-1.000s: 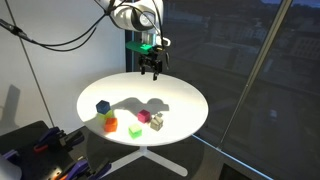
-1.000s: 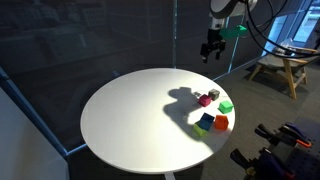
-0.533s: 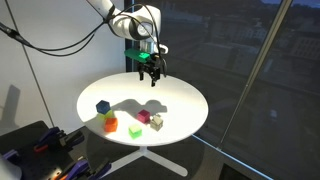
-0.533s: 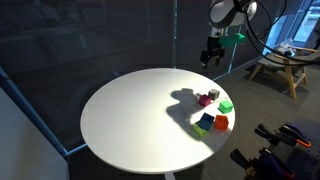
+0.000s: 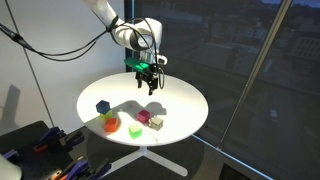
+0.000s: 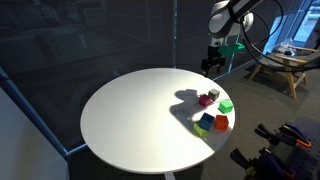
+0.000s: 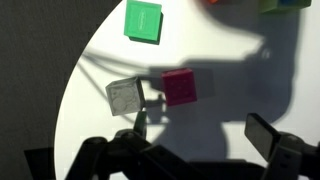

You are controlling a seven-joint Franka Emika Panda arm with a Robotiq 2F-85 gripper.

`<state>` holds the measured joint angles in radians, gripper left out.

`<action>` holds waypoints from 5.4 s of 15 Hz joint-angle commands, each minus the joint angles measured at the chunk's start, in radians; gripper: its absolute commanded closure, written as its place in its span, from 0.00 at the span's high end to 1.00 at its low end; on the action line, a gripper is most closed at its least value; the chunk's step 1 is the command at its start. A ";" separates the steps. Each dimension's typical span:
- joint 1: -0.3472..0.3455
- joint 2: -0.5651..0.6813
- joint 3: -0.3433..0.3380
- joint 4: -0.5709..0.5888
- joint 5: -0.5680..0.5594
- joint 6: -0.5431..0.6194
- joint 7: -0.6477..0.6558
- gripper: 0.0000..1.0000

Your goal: Pick up the pink block and put it on the blue block

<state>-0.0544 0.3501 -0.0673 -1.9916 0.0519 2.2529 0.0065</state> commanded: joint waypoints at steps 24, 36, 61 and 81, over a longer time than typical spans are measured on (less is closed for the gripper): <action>0.007 0.146 0.010 -0.121 -0.015 0.367 0.006 1.00; 0.009 0.170 0.007 -0.113 -0.018 0.376 0.011 1.00; 0.004 0.323 0.018 -0.011 -0.059 0.454 -0.034 1.00; 0.015 0.243 -0.008 -0.005 -0.079 0.275 -0.018 0.28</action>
<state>-0.0450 0.6485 -0.0675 -1.9884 -0.0021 2.5823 -0.0146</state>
